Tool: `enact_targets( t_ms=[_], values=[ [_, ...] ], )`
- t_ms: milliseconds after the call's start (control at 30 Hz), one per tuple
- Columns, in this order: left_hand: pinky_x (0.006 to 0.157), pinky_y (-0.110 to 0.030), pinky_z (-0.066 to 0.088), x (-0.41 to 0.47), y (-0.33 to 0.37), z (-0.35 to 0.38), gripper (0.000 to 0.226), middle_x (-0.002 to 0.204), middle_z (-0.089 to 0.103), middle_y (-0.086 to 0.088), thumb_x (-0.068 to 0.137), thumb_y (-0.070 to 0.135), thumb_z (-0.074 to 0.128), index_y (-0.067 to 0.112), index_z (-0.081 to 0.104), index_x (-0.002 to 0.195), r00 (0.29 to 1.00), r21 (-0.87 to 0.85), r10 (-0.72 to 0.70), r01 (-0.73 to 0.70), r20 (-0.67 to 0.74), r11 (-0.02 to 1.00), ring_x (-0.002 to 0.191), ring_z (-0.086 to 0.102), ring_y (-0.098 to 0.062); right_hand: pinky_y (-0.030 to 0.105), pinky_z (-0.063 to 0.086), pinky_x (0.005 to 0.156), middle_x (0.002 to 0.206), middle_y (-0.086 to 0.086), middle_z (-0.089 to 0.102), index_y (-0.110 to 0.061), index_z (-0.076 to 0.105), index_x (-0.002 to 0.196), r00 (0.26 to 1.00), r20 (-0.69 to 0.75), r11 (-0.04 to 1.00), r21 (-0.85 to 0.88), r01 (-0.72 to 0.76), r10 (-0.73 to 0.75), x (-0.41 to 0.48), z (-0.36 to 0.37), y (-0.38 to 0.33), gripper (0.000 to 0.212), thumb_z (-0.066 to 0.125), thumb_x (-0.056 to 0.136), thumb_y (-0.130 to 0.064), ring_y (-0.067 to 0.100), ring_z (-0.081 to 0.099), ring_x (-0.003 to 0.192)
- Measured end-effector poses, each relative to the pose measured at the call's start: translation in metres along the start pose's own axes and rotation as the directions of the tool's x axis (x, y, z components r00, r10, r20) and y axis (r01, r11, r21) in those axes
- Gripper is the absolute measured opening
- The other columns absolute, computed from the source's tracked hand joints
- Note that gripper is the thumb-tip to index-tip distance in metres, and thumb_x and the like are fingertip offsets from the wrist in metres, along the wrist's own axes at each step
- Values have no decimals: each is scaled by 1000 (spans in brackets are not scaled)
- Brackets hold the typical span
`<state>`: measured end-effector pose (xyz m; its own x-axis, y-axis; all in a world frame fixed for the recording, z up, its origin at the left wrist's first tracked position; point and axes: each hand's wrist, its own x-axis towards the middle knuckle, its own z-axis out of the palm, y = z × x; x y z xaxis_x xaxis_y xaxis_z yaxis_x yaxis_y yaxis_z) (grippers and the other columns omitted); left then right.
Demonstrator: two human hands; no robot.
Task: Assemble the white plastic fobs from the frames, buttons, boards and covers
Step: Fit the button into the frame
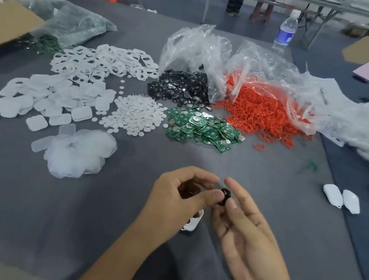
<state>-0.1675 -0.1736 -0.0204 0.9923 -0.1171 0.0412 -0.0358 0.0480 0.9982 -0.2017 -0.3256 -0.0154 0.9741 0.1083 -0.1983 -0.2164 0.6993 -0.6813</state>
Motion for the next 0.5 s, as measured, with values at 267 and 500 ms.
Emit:
enact_targets(
  t_ms=[267, 500],
  values=[
    [96, -17, 42, 2, -32, -24, 75, 117, 59, 23, 65, 68, 82, 44, 61, 133, 997, 538, 52, -75, 57, 840, 108, 53, -4, 27, 58, 82, 108, 15, 71, -9, 74, 117, 994, -45, 981, 174, -88, 97, -3, -24, -1, 34, 60, 86, -5, 22, 72, 97],
    [101, -20, 24, 1, -52, -35, 89, 119, 39, 30, 59, 95, 60, 47, 61, 134, 962, 794, 31, -243, 273, 557, 118, 34, 2, 29, 59, 83, 100, 12, 71, -8, 74, 118, 991, -47, 958, 268, -104, 121, -4, -28, -8, 74, 97, 49, -5, 23, 71, 93]
  ],
)
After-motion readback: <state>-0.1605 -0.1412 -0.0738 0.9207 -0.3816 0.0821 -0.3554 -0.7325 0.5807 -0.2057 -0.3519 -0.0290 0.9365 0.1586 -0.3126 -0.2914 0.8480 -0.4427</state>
